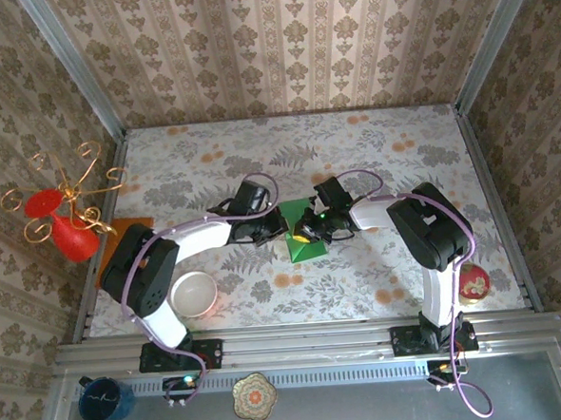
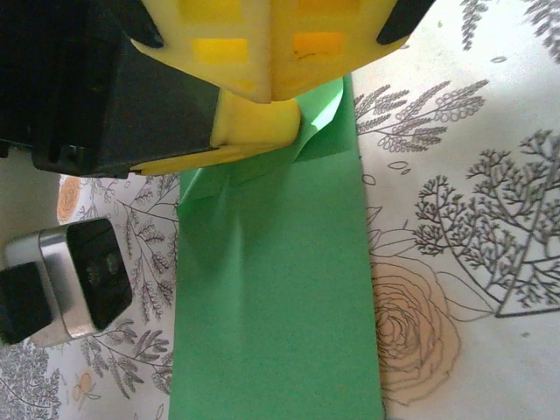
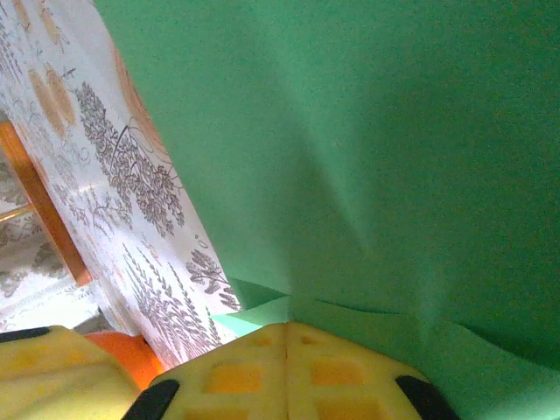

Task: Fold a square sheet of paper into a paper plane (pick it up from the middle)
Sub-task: Fold the triangle a second time at the center of the table.

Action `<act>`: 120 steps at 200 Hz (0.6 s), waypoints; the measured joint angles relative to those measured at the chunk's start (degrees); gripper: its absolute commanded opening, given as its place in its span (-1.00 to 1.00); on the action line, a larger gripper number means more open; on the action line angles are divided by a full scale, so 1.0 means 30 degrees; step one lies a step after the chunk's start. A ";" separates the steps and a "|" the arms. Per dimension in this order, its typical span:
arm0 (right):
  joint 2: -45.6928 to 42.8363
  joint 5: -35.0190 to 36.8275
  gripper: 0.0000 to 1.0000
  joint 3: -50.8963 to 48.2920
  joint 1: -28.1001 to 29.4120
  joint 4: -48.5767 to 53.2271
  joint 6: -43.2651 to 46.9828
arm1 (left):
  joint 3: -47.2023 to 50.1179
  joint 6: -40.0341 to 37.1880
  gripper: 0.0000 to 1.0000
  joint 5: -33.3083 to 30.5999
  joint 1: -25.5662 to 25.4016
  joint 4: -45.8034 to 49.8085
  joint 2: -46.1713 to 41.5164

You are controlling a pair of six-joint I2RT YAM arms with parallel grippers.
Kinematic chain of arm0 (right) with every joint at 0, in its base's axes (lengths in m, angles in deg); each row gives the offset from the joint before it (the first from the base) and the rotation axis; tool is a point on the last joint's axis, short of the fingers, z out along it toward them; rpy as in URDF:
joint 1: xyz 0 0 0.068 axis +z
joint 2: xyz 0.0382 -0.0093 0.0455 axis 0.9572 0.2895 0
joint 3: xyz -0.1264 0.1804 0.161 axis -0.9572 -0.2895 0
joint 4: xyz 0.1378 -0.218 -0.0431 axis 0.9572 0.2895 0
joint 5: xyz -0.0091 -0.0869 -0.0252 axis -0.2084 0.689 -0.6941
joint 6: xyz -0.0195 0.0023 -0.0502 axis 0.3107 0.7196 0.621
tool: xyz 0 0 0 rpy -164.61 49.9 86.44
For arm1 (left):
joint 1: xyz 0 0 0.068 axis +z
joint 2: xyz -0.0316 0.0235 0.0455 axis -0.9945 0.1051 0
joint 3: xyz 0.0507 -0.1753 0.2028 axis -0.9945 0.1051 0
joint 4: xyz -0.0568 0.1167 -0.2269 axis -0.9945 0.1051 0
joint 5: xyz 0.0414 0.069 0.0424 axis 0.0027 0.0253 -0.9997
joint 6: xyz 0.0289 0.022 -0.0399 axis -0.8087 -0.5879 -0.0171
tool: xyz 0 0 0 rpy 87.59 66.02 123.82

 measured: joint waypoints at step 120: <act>0.0036 0.0029 -1.00 0.0131 -0.0022 0.0189 0.0029 | -0.0852 0.0007 -1.00 -0.0270 -0.0313 0.0816 0.2222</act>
